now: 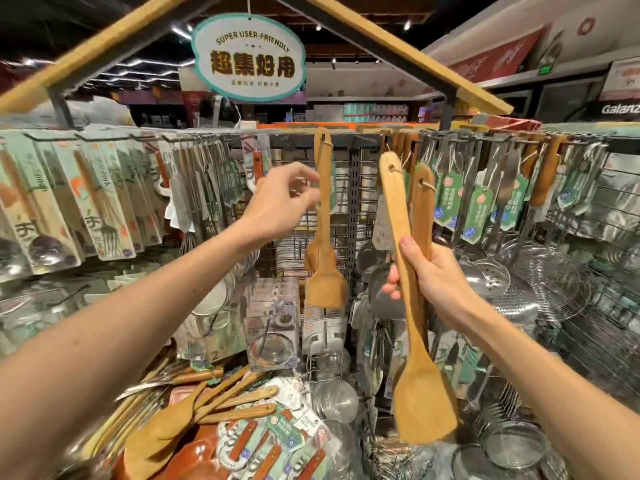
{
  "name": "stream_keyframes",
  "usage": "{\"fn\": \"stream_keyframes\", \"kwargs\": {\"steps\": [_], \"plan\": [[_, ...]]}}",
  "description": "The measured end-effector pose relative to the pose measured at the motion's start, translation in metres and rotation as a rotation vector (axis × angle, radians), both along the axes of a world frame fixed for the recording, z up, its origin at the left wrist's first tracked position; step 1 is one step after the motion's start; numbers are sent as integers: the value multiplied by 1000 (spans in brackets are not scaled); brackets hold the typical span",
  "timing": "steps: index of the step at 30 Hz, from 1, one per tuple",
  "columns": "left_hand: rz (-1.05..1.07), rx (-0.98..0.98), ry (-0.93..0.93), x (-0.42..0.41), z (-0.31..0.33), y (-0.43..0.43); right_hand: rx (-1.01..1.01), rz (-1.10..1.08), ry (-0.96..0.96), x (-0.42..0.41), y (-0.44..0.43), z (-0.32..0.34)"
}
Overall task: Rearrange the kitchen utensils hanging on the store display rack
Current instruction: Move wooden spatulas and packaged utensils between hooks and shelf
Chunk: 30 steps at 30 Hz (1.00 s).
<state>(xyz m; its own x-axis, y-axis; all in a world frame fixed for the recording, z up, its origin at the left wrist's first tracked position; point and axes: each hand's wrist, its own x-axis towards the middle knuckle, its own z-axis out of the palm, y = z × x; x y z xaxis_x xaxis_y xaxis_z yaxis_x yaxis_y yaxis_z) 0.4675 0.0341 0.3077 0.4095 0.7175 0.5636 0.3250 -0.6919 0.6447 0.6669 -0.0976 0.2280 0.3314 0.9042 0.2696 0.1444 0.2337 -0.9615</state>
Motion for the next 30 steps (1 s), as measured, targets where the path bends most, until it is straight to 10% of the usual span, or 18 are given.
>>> {"fn": "stream_keyframes", "kwargs": {"steps": [8, 20, 30], "plan": [[-174, -374, -65, 5, -68, -61, -71, 43, 59, -12, -10, -23], [-81, -376, -442, 34, -89, -75, -217, 329, 34, -56, -10, -49], [16, -387, -488, 19, -92, -61, -199, 45, -15, -48, 1, -44]]}}
